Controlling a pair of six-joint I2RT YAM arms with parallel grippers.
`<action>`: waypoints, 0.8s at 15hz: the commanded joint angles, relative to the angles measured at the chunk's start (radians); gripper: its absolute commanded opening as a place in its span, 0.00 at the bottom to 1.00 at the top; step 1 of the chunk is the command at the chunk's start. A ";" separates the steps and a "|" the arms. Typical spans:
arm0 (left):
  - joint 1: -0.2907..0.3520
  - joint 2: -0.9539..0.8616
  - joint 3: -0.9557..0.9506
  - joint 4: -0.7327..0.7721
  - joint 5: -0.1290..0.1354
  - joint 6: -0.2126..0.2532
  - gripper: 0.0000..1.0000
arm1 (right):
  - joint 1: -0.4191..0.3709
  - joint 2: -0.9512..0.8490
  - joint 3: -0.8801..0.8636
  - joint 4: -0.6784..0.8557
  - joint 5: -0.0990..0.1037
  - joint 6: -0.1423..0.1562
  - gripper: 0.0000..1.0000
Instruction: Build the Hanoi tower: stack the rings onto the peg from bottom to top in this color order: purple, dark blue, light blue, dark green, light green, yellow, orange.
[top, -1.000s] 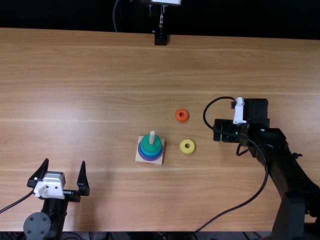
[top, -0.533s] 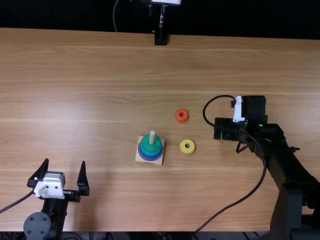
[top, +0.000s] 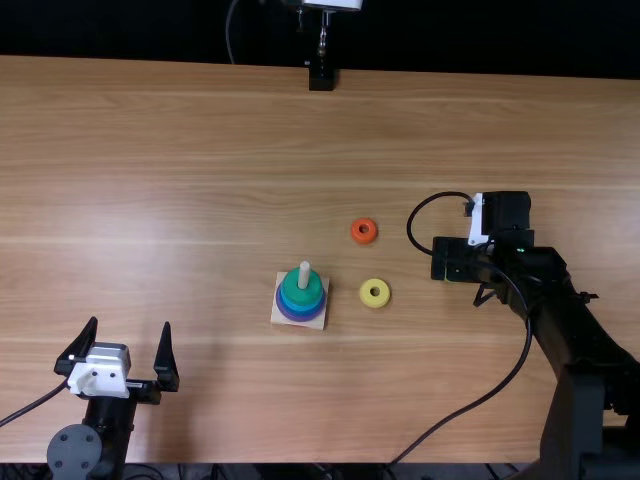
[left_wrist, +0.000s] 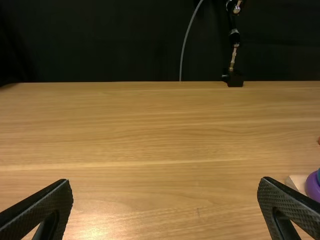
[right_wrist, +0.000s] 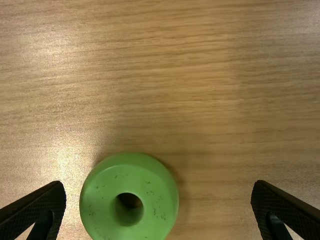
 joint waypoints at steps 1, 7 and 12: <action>0.007 -0.011 -0.037 -0.006 -0.008 0.014 1.00 | -0.012 0.019 0.026 -0.001 0.006 0.006 1.00; 0.007 -0.011 -0.037 -0.006 -0.008 0.014 1.00 | -0.012 0.024 0.026 -0.003 -0.046 0.015 1.00; 0.007 -0.011 -0.037 -0.006 -0.008 0.014 1.00 | -0.009 0.058 0.054 -0.045 -0.044 0.017 1.00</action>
